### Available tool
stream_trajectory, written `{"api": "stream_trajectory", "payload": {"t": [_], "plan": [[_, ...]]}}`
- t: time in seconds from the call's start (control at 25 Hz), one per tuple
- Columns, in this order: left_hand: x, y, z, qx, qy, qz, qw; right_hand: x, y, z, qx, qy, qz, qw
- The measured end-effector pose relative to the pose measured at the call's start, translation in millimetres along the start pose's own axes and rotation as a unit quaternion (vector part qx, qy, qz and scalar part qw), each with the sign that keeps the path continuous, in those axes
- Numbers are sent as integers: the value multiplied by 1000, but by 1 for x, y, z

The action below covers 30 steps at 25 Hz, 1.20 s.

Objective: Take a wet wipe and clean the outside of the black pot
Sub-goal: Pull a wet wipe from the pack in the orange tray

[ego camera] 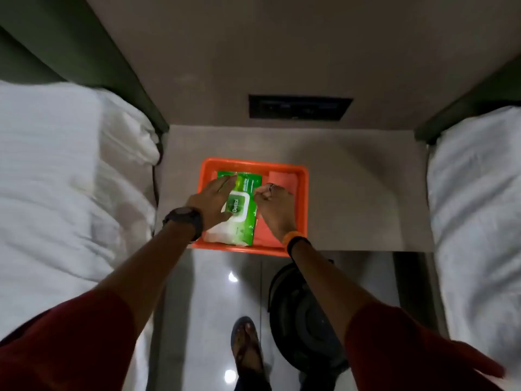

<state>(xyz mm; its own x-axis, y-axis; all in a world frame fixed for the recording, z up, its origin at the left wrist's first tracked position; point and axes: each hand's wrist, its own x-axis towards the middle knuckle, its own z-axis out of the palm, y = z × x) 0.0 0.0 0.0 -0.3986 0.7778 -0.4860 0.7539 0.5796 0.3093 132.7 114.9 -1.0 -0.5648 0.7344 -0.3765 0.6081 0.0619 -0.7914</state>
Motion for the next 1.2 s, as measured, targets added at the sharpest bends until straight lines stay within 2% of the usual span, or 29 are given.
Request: {"api": "stream_trajectory", "payload": {"t": [0.12,0.16,0.28,0.4,0.52,0.6,0.68,0.84,0.96,1.04,1.12,1.2], "plan": [[36,-27,38,9,-52,-5,999,20,44,51,34,-37,91,995],[43,-29,45,20,-55,-1,998,22,53,60,20,-24,113,993],[56,-32,62,87,-29,27,995,25,60,76,-16,2,127,992],[58,-33,62,91,-7,48,995,31,52,85,-30,-22,139,990],[50,-34,65,-30,49,35,998,31,50,92,13,-42,130,990],[40,-37,66,-178,84,8,980,26,54,93,10,-31,115,993],[31,-42,69,-273,97,-11,957,22,58,93,-9,-21,88,996],[26,-41,70,-284,101,-33,953,22,52,100,-51,-21,22,998],[24,-39,72,-293,98,-47,950,22,54,107,-101,29,-4,994],[22,-38,74,-309,104,-49,944,18,51,107,-63,56,-12,996],[18,-33,75,-302,99,-35,947,14,47,98,35,95,17,995],[17,-27,81,-223,83,6,971,4,45,80,156,153,44,975]]}}
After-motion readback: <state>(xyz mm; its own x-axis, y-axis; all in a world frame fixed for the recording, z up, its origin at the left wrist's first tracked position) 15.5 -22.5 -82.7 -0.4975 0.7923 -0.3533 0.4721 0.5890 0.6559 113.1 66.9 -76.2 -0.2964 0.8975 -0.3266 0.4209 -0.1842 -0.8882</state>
